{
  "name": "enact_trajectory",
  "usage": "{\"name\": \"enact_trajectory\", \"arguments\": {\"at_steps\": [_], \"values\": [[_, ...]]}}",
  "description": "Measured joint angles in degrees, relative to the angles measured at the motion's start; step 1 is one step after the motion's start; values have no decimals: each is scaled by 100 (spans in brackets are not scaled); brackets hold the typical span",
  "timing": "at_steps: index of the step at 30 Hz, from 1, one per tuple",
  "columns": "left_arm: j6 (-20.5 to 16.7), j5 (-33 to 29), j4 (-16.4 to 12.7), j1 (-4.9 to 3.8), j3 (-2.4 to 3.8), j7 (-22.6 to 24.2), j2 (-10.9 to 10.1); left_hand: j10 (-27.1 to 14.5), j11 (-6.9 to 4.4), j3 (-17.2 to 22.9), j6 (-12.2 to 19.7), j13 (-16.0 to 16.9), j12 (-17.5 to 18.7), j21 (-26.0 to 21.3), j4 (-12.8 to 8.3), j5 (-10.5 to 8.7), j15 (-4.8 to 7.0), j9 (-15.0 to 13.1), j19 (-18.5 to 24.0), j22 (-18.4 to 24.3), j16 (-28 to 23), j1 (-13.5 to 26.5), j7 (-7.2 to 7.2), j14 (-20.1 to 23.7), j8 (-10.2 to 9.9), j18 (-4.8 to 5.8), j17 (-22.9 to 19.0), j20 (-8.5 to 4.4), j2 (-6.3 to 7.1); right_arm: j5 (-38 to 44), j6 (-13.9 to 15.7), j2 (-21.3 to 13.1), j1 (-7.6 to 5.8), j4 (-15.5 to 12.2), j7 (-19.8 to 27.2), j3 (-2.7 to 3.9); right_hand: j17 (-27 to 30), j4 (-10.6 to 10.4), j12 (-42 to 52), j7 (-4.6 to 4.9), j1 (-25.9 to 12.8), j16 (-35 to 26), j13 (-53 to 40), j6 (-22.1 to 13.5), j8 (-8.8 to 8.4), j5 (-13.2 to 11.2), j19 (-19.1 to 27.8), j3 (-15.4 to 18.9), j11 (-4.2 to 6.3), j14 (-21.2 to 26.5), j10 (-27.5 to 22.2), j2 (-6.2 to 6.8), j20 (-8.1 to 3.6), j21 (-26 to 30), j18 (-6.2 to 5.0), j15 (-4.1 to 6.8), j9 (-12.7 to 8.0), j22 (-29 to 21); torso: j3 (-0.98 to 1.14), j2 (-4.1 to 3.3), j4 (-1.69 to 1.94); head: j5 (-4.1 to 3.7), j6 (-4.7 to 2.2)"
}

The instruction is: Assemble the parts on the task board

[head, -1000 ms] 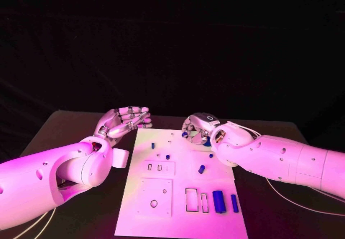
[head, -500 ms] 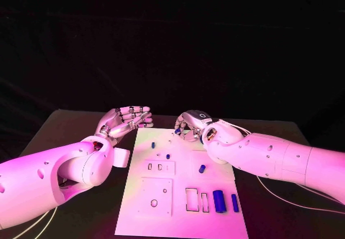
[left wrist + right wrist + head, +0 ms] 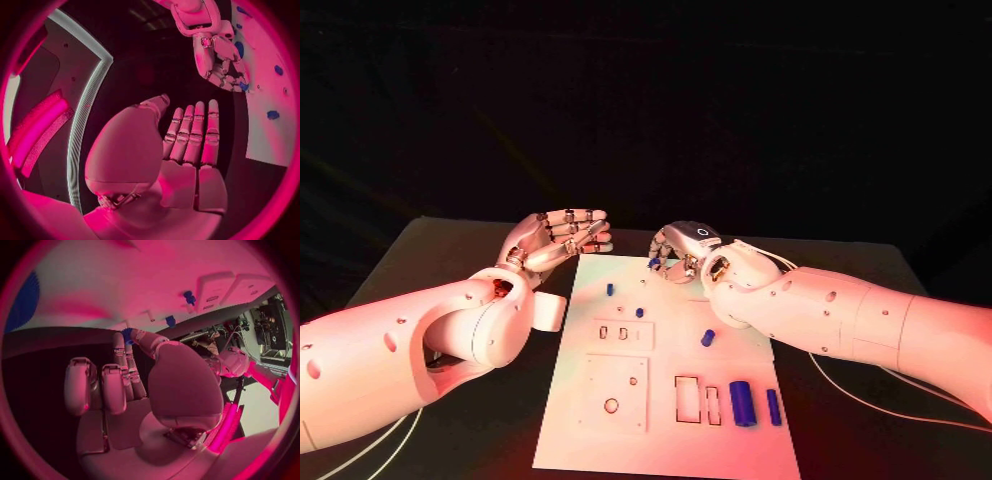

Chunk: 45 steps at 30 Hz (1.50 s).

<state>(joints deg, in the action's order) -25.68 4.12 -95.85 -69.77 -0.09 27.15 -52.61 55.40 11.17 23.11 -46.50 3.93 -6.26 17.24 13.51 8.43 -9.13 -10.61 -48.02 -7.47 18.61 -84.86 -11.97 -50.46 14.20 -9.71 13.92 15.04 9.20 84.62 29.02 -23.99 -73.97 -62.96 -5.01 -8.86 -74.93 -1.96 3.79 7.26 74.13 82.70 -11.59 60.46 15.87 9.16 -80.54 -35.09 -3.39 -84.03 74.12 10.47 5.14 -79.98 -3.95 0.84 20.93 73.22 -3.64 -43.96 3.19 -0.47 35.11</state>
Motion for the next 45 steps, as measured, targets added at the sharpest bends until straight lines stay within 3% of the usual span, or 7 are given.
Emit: {"name": "enact_trajectory", "arguments": {"at_steps": [11, 28, 45], "values": [[2, 3, 19, -33, 0, -9, 22, 0, 0, 16, 0, 0, 16, 0, -16, 0, -2, 0, 0, 1, 0, 0, 0, 38, 0, 0, 7, 0, 0, -16, -44, 85, 11, 119, -19, -1, 1, 0, -10, 9, -1, -1, 0, -11, 5, -8, 0, 1, -4, 0, 3, 1, 0, 0, 0, 0, 3, -5, -1, 0, -12, 58, -5], [2, 16, 23, -76, 0, -18, 63, -20, 20, 15, 0, 0, 28, 0, -15, 0, 0, 0, 0, 5, 0, 0, 0, 41, 0, 0, 6, 0, 0, -23, -101, 240, 4, 277, -35, 5, 2, -1, -22, 16, -10, -2, 4, -55, 2, 8, 1, 1, -20, 0, -22, 11, 0, 0, -1, -1, 128, -19, -1, -3, -12, 68, -17], [4, 21, 58, -93, 0, -26, 91, -20, 20, 15, 0, 0, 28, 0, -15, 0, 0, 5, 0, 4, 0, 0, 0, 41, 0, 0, 5, 0, 0, -28, -129, 334, 11, 323, -26, 16, 3, -1, -21, 23, -32, -2, 7, -84, -39, 9, 22, 1, -30, 0, -54, 33, 22, 27, -1, -1, 235, -42, 0, -5, -9, 82, 21]]}}
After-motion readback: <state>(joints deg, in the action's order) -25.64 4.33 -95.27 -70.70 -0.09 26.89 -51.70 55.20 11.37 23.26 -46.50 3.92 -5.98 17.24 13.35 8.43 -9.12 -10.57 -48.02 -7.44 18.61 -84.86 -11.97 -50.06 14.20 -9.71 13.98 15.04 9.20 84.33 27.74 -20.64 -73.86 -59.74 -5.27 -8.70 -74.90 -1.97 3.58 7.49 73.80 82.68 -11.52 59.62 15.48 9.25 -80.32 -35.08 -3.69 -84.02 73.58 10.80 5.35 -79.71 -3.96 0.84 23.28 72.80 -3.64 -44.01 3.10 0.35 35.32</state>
